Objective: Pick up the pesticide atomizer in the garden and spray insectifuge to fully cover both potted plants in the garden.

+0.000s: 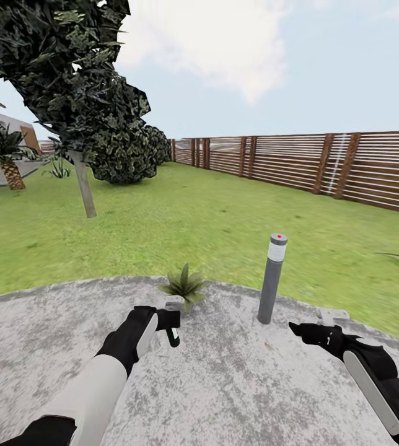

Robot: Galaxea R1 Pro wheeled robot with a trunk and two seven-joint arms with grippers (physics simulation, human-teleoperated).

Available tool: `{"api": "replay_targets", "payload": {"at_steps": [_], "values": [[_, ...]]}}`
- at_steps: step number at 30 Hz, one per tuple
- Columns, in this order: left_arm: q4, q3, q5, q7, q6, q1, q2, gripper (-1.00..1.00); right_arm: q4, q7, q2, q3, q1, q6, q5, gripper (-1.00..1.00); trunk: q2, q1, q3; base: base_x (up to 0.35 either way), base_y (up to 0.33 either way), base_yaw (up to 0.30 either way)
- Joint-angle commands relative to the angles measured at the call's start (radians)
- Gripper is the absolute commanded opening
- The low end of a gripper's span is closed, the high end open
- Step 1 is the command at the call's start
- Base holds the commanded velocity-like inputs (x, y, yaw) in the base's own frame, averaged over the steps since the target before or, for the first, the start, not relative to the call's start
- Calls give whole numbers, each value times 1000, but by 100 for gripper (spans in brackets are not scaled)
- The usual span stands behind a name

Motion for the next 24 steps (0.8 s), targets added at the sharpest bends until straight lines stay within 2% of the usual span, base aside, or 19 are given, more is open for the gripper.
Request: {"api": "replay_targets", "payload": {"at_steps": [1, 7, 24], "values": [[-1, 0, 4, 0, 5, 0, 0, -100, -1, -9, -1, 2, -1, 3, -10, 100, 7, -4, 4, 0, 0, 0], [-1, 0, 4, 0, 5, 0, 0, -100, -1, -9, -1, 2, -1, 3, -10, 100, 49, -27, 30, 0, 0, 0], [-1, 0, 4, 0, 5, 0, 0, -100, -1, -9, -2, 2, -1, 3, -10, 100, 168, -92, 84, 0, 0, 0]]}}
